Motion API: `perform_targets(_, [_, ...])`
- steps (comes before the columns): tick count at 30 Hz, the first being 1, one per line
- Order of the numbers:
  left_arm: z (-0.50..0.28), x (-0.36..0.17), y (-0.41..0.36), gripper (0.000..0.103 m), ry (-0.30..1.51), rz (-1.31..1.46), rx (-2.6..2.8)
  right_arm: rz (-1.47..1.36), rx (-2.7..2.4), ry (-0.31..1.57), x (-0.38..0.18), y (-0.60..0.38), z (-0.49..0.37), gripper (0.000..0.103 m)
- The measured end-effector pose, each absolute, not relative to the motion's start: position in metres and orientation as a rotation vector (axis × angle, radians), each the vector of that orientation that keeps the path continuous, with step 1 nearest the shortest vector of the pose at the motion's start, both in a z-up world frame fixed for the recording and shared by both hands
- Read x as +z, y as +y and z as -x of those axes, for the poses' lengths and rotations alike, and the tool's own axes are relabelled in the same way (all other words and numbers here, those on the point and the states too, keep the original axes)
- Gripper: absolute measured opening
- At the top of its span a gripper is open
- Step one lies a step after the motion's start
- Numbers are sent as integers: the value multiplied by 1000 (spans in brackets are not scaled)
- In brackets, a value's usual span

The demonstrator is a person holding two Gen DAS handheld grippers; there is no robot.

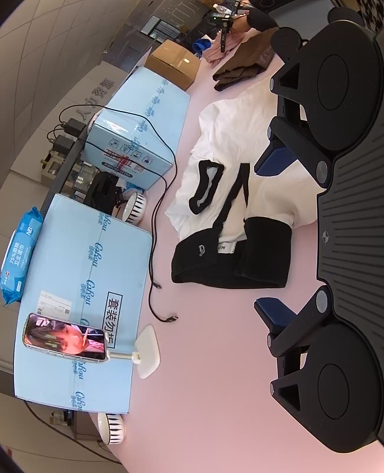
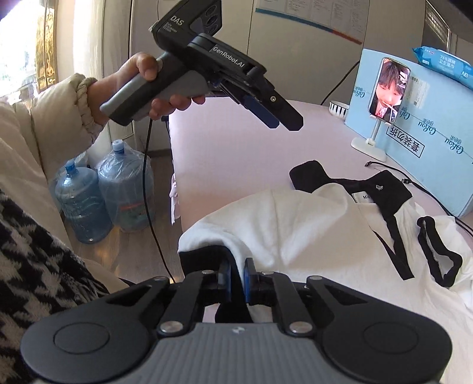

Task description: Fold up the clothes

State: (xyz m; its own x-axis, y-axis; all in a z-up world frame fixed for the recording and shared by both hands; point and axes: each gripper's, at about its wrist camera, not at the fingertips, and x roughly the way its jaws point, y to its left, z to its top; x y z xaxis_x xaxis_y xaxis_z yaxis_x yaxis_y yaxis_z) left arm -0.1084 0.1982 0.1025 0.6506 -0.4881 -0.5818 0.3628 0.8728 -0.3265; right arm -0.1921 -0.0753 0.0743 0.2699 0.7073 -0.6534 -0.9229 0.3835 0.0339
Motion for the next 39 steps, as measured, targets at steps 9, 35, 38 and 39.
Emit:
perform_targets(9, [90,126,153,91,700,-95,-550,-296,941,766,84,-154,59,9])
perform_targets(35, [-27,45,55,92,868,30,-676,-377,423,704,87,-321,137,77])
perform_targets(38, [-9,46,83,93,878,48,-634,-386,397,727,77,-344,167,69])
perform_targets(39, [3,52,98,93,852,69,-641,-375,428,708,78,-349,183,69])
